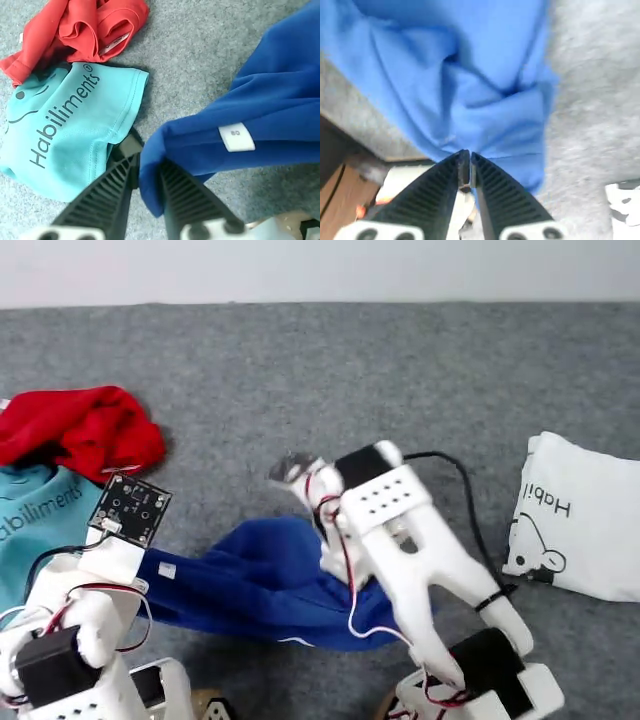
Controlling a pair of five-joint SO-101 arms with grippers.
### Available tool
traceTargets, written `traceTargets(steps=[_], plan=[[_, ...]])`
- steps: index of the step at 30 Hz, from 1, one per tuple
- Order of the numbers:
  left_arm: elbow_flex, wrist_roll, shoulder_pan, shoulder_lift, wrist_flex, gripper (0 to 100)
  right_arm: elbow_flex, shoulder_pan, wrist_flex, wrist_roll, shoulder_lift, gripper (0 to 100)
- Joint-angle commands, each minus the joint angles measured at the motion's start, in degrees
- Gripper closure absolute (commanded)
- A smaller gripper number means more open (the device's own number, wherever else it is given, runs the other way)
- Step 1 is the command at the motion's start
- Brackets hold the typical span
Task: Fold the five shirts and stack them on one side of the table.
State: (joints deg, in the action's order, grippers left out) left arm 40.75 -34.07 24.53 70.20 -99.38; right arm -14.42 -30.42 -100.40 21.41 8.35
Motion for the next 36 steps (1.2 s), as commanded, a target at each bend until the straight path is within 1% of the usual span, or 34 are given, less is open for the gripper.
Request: traceTargets(steps=[1, 4, 6, 8, 13, 20, 22, 23, 26, 27, 28, 33, 36], plan=[[-0.7, -0.1, -0.1, 0.2, -0.5, 99, 6.0, 1.9, -1.2, 0.2, 0.0, 93.4], [-0.7, -0.1, -0.1, 0.2, -0.5, 99, 7.3, 1.7, -1.5, -0.1, -4.5, 81.4], [-0.7, -0.1, -0.1, 0.2, -0.5, 99, 8.2, 1.6, -1.2, -2.2, -7.4, 76.3], [-0.7, -0.1, -0.1, 0.2, -0.5, 99, 9.4, 1.5, -1.2, -3.9, -10.4, 75.7], [-0.6, -0.1, -0.1, 0.2, -0.5, 99, 10.5, 0.1, -2.1, -4.4, -16.4, 75.6], [-0.4, -0.1, -0.1, 0.2, -0.5, 99, 10.7, -0.8, 1.5, -4.0, -26.6, 75.7], [-0.4, -0.1, -0.1, 0.2, -0.5, 99, 10.7, -0.7, 1.5, -3.8, -29.0, 77.3], [-0.4, -0.1, -0.1, 0.2, -0.5, 99, 11.0, -0.7, 1.3, -2.8, -29.5, 80.7], [-0.4, -0.1, -0.1, 0.2, -0.5, 99, 12.9, -0.3, 1.0, 1.8, -29.1, 97.0], [-0.7, -0.1, -0.1, 0.2, -0.5, 99, 14.2, 0.2, 0.3, 2.3, -28.5, 99.8], [-0.7, -0.1, -0.1, 0.2, -0.4, 99, 15.5, 0.9, -0.5, 2.6, -27.6, 97.8], [-1.3, 0.1, 0.0, 0.2, 4.9, 99, 23.0, 5.8, -2.2, 3.0, -22.1, 98.8], [-3.4, 3.8, 0.0, -0.3, 9.9, 99, 27.4, 8.8, -2.2, 5.2, -18.5, 98.8]])
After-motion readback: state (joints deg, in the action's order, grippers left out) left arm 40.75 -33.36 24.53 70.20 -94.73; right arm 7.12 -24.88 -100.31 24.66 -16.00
